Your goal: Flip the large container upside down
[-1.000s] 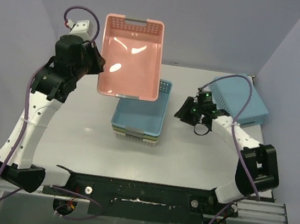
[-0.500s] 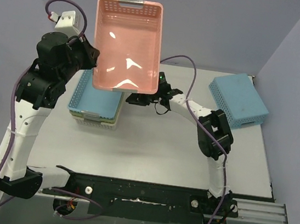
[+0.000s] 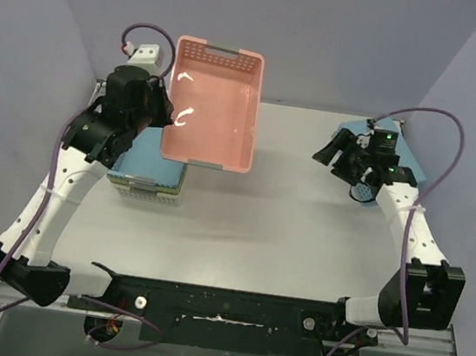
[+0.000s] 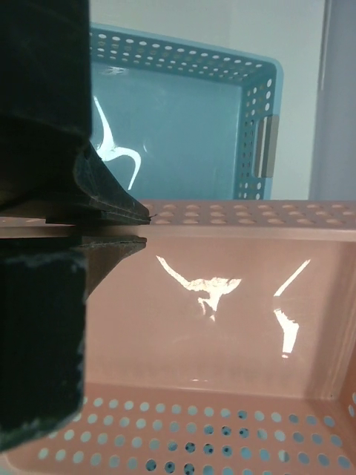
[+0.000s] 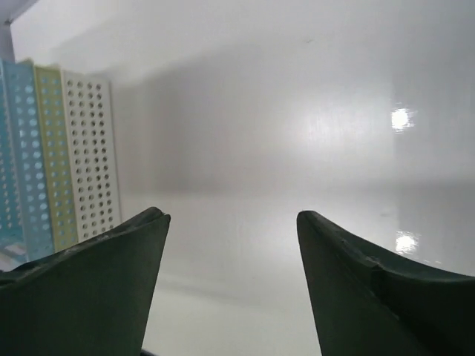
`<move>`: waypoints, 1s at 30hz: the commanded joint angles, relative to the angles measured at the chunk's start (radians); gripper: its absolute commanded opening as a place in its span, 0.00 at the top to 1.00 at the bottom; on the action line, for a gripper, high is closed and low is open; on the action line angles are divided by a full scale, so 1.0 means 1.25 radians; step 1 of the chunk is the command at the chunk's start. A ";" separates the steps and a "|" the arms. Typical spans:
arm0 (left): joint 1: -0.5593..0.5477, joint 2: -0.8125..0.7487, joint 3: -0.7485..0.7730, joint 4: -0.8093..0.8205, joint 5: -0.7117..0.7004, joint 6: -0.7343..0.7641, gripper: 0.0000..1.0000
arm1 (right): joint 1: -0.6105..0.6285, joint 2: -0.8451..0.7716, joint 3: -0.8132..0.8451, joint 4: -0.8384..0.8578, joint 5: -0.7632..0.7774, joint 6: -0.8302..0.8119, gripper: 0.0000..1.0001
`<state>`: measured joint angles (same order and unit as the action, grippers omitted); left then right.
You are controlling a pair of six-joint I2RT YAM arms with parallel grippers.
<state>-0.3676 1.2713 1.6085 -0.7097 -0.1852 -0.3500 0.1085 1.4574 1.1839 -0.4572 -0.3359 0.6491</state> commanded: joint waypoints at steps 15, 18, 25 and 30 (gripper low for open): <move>-0.279 0.338 0.030 0.159 -0.107 -0.117 1.00 | -0.102 -0.176 0.138 -0.153 0.208 -0.118 0.15; -0.279 0.362 -0.017 0.237 -0.051 -0.175 1.00 | -0.098 -0.163 0.129 -0.151 0.207 -0.110 0.15; -0.278 0.421 0.036 0.197 0.038 -0.180 0.48 | -0.070 -0.158 0.095 -0.159 0.230 -0.076 0.15; -0.263 0.366 0.053 0.171 0.016 -0.156 0.38 | 0.013 -0.157 0.066 -0.129 0.264 -0.082 0.17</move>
<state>-0.7139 1.8168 1.5909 -0.5285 -0.1665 -0.5606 0.0429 1.2594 1.2835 -0.6704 -0.0555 0.5495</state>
